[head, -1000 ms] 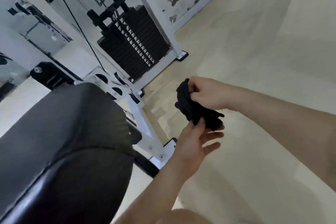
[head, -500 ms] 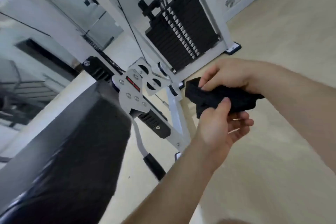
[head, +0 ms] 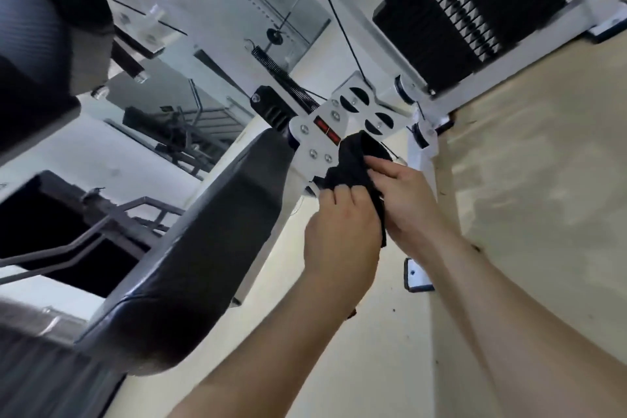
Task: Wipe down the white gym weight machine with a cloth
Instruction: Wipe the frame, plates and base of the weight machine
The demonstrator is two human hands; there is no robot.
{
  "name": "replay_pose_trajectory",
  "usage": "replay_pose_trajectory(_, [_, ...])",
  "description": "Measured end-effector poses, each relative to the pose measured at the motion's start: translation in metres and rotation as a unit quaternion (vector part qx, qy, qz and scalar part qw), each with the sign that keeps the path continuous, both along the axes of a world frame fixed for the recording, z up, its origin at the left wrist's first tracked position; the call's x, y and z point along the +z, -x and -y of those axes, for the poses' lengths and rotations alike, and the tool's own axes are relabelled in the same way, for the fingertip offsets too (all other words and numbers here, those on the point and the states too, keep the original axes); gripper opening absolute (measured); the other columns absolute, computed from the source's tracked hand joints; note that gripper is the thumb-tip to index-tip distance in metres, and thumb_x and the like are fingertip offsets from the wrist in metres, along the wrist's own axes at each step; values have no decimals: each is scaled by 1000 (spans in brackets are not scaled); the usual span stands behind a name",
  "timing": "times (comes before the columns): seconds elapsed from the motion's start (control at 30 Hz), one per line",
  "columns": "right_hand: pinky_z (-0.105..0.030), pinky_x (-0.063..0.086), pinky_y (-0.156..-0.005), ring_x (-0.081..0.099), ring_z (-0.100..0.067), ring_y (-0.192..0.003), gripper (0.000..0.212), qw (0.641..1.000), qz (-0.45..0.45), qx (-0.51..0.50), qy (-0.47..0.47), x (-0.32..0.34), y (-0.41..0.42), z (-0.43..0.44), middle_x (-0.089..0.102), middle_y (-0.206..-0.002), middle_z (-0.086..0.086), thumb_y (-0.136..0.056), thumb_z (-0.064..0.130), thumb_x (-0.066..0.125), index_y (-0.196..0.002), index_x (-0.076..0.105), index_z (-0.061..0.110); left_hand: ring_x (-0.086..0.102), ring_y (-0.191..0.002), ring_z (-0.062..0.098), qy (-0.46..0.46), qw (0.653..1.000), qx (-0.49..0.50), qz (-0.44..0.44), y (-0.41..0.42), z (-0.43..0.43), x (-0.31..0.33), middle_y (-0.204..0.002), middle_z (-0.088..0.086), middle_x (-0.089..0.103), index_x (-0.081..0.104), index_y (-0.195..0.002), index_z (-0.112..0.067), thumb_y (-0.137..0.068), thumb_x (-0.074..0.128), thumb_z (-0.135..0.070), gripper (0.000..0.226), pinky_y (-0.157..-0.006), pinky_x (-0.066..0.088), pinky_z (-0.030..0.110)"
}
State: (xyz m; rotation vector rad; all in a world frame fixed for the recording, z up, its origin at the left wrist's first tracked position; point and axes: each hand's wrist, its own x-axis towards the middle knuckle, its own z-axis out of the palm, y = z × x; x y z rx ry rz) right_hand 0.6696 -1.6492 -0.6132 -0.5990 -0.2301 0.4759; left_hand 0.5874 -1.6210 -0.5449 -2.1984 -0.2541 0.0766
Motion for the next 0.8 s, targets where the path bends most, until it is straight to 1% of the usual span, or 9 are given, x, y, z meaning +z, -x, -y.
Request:
replay_pose_trajectory(0.1, [-28,57,-54,74,-17,-76,26,994,-70,39,-74,2,-12,5,76,-83,2,-95,12,52,-103,74,24,42,-114,31,-15,997,76,-21,-48,28,9,-123,14,46,43,-132,-6,-88,54,-20,47,-89,40,38])
replay_pose_trajectory(0.2, [-23,53,-47,69,-11,-57,26,992,-75,62,-84,-3,-23,11,72,-67,3,-97,5,46,-88,69,15,49,-114,31,-35,976,172,-132,-97,42,18,-123,8,54,52,-128,-14,-90,49,-24,39,-84,47,41])
replay_pose_trajectory(0.27, [-32,54,-54,66,-18,-57,31,995,-33,61,-74,5,-27,11,68,-63,-2,-92,-8,43,-81,67,7,57,-91,24,-88,961,170,-200,-116,40,39,-103,0,61,61,-105,-18,-92,41,-22,24,-65,47,37])
replay_pose_trajectory(0.33, [-43,57,-69,69,-30,-75,32,994,3,70,-79,12,-31,7,72,-83,-13,-90,-8,48,-95,74,9,54,-74,20,-107,948,149,-258,-125,30,65,-82,-1,57,59,-82,-18,-93,39,-22,23,-69,50,40])
replay_pose_trajectory(0.4, [-43,56,-88,69,-30,-99,36,997,45,48,-47,22,-34,1,71,-109,-14,-92,-1,52,-119,69,17,49,-65,17,-131,942,111,-287,-125,16,90,-74,1,53,63,-87,-13,-95,45,-23,22,-73,48,34])
replay_pose_trajectory(0.47, [-37,54,-93,68,-20,-104,44,998,67,10,3,30,-34,-12,69,-116,-9,-90,4,58,-132,59,18,53,-77,22,-135,959,77,-238,-122,-14,111,-89,7,55,60,-106,-8,-90,55,-29,27,-75,48,36])
replay_pose_trajectory(0.6, [-4,48,-68,62,12,-86,55,984,161,-43,68,40,-29,-44,58,-116,3,-89,6,63,-140,49,17,45,-119,31,52,994,70,-64,-118,-75,132,-129,12,47,51,-124,-16,-83,59,-25,43,-101,41,41])
replay_pose_trajectory(0.7, [-20,48,-97,53,-8,-116,56,946,268,-88,159,32,-29,-71,46,-133,-3,-93,13,62,-145,42,16,52,-118,20,231,968,95,39,-127,-96,131,-134,3,53,54,-126,-23,-85,57,-24,41,-102,43,37])
replay_pose_trajectory(0.8, [-42,37,-109,38,-21,-127,50,902,312,-177,241,21,-28,-100,45,-138,-2,-99,20,52,-147,39,22,54,-118,22,251,963,88,43,-139,-107,128,-135,5,51,54,-130,-22,-87,55,-22,43,-101,44,37])
